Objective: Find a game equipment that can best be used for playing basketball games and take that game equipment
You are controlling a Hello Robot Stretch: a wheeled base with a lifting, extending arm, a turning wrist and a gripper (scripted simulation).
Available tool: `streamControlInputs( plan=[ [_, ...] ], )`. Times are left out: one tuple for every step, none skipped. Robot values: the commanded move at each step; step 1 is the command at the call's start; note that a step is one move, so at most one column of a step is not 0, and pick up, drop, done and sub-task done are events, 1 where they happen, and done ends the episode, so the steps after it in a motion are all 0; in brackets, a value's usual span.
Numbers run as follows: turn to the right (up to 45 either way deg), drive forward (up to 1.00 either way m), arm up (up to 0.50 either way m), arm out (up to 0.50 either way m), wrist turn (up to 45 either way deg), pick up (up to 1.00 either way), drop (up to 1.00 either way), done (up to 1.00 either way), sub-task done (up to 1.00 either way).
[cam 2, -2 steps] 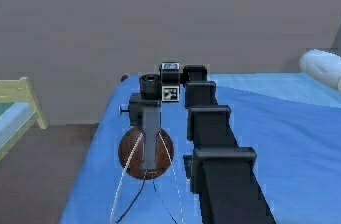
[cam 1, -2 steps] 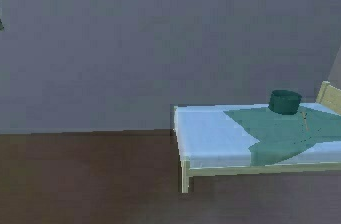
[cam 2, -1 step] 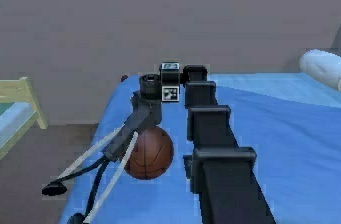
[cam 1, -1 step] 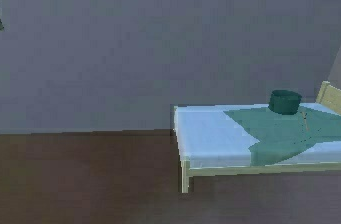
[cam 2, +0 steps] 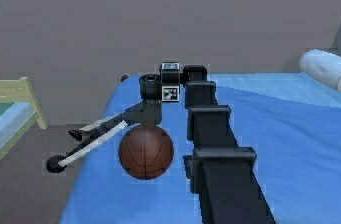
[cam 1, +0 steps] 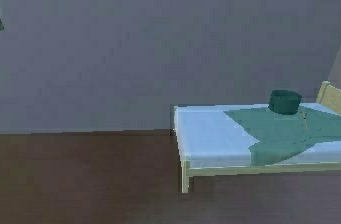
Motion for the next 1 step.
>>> streamControlInputs(
  plan=[
    [0.0, 0.0, 0.0, 0.0, 45.0, 0.0, 0.0, 0.0, 0.0]
  ],
)
